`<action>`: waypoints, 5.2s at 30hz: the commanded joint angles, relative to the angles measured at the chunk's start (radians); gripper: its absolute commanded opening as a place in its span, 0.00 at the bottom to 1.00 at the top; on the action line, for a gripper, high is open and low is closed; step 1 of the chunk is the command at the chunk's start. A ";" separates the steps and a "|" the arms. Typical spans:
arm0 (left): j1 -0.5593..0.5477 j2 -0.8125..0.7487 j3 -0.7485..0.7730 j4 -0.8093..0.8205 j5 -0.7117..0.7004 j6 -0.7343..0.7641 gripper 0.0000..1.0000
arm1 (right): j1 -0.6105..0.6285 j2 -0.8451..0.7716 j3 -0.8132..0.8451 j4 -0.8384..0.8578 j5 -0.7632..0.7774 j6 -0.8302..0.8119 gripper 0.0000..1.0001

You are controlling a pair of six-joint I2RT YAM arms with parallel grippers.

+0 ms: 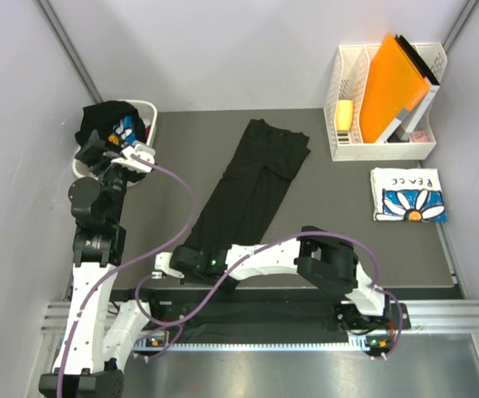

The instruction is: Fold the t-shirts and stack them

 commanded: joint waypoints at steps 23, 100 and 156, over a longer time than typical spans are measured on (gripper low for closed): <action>0.001 0.084 0.036 0.154 0.044 -0.021 0.98 | -0.113 -0.274 -0.135 -0.238 -0.427 -0.250 0.00; 0.003 0.121 0.028 0.181 0.104 -0.081 0.97 | -0.601 -0.113 0.290 -0.104 -0.111 -0.658 0.00; 0.003 0.098 0.037 0.066 0.158 -0.050 0.97 | -0.839 -0.337 -0.121 -0.103 -0.466 -0.241 0.56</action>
